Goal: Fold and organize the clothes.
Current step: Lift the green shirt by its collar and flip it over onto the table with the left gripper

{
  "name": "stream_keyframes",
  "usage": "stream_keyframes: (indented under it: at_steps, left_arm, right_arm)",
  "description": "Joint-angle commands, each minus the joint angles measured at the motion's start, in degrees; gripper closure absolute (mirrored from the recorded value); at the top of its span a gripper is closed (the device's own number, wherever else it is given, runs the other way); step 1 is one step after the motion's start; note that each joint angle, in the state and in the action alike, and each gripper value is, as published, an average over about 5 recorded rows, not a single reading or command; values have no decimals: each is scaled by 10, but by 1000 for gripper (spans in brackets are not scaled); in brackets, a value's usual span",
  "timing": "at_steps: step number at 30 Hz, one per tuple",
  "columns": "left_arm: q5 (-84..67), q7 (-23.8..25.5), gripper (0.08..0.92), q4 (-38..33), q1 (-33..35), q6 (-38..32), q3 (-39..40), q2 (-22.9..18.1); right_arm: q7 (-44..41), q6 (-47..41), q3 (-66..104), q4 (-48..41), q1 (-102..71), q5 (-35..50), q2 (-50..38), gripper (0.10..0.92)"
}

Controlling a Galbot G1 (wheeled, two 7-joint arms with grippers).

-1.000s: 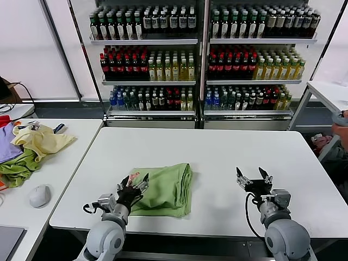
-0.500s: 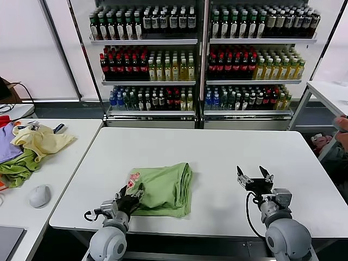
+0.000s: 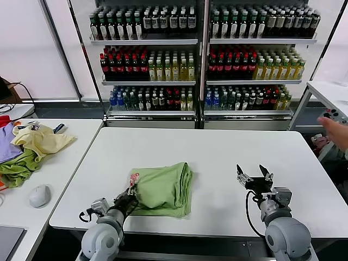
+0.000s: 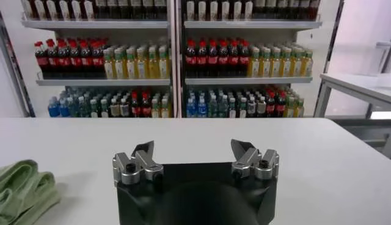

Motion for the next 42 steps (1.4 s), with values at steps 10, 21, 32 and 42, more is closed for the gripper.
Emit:
stream_keyframes:
  at_steps: [10, 21, 32, 42]
  left_arm:
    - [-324, 6, 887, -44, -17, 24, -249, 71]
    - [-273, 13, 887, -146, -32, 30, -233, 134]
    - [95, 11, 887, -70, -90, -1, 137, -50]
    - [212, -5, 887, 37, -146, 3, 262, -136]
  right_arm:
    - [-1, 2, 0, -4, 5, 1, 2, 203]
    - [-1, 3, -4, 0, 8, 1, 10, 203]
    - [-2, 6, 0, 8, 0, -1, 14, 203]
    - [-2, 6, 6, 15, 2, 2, 8, 203]
